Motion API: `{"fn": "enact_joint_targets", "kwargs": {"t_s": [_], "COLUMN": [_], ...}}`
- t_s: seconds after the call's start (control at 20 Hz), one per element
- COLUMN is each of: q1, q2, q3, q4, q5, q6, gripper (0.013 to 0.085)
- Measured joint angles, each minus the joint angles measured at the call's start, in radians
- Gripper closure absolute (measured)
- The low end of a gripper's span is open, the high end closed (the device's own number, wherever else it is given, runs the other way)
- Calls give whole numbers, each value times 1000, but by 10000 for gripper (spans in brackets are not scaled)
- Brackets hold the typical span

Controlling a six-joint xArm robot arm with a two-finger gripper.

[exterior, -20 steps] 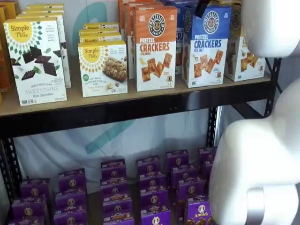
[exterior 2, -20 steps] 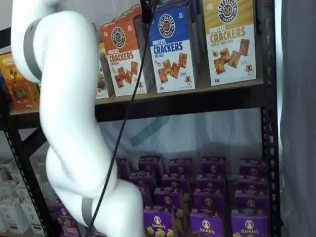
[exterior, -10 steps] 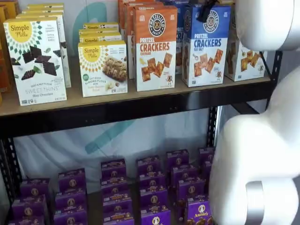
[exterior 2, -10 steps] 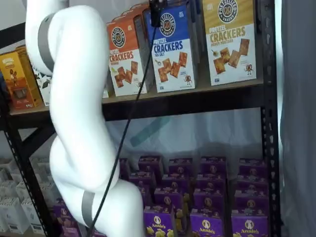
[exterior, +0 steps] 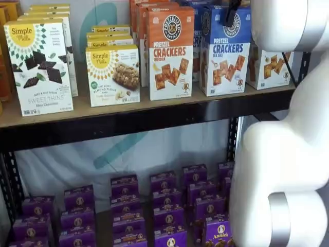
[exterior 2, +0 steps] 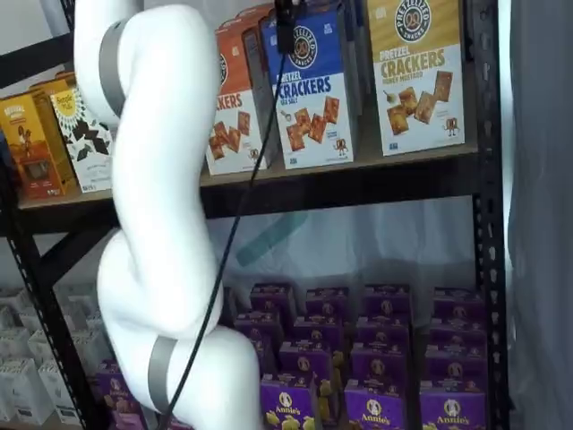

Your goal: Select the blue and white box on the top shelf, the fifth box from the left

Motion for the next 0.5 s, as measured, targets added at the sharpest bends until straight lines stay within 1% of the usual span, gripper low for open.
{"fn": "enact_joint_targets", "kwargs": {"t_s": [0.15, 0.5], "q1": [9, 28], "q2": [2, -11], "q3": [-3, 30], "q4": [-25, -76], "q5": [8, -8], "q6": [-1, -4], "gripper": [130, 130]}}
